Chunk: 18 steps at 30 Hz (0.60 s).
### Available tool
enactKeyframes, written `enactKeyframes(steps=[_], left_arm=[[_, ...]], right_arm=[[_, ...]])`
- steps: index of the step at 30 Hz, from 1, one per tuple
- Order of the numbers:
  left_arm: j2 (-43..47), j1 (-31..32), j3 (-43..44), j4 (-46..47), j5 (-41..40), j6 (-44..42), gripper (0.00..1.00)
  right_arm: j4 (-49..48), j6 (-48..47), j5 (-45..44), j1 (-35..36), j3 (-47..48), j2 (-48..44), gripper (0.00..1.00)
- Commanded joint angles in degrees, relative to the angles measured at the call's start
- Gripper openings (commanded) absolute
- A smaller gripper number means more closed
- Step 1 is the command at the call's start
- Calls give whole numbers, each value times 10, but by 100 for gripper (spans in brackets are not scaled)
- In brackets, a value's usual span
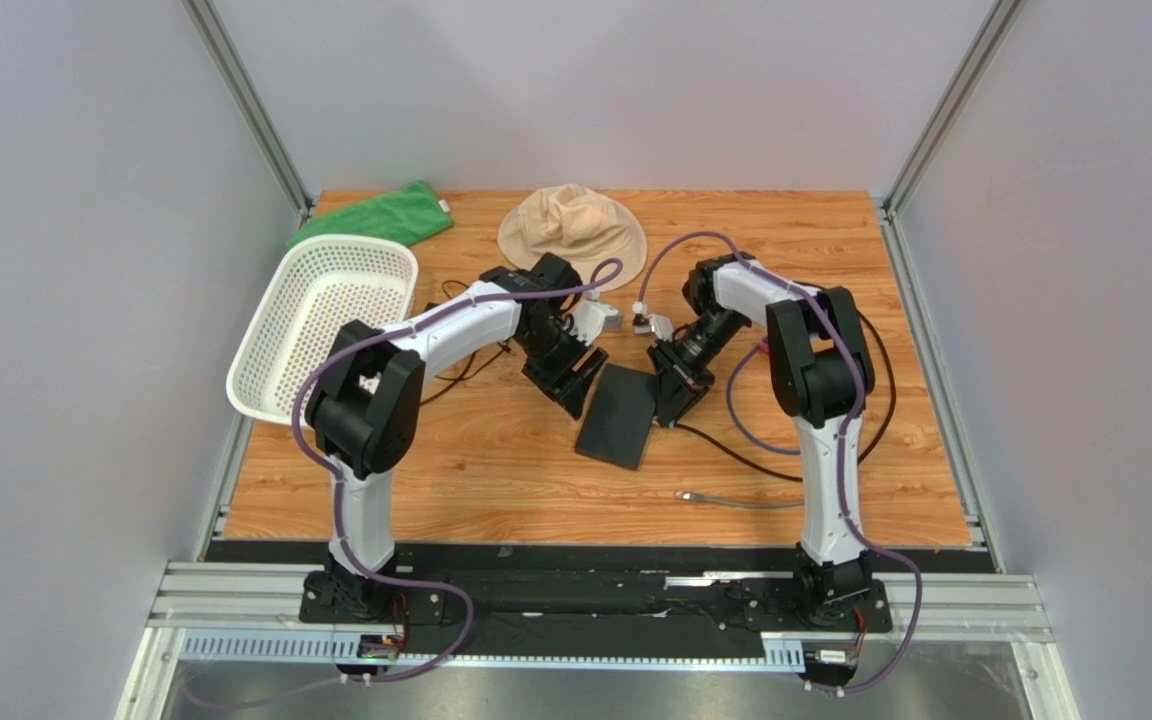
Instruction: Pull the plug from the switch port
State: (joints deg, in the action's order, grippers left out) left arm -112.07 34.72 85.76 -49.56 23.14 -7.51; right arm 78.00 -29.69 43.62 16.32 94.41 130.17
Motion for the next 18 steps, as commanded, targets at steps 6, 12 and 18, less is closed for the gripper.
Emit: enactKeyframes(steps=[6,12,18], left_arm=[[-32,-66,8,74,205,47,75],[-136,-78,67,65,289,72,77],[-202,-87,71,80,336,126,76]], right_arm=[[-62,-63,29,28,-17,-114,0],[-62,-71,20,48,-12,-118,0],[-85,-36,29,64,-11,-127,0]])
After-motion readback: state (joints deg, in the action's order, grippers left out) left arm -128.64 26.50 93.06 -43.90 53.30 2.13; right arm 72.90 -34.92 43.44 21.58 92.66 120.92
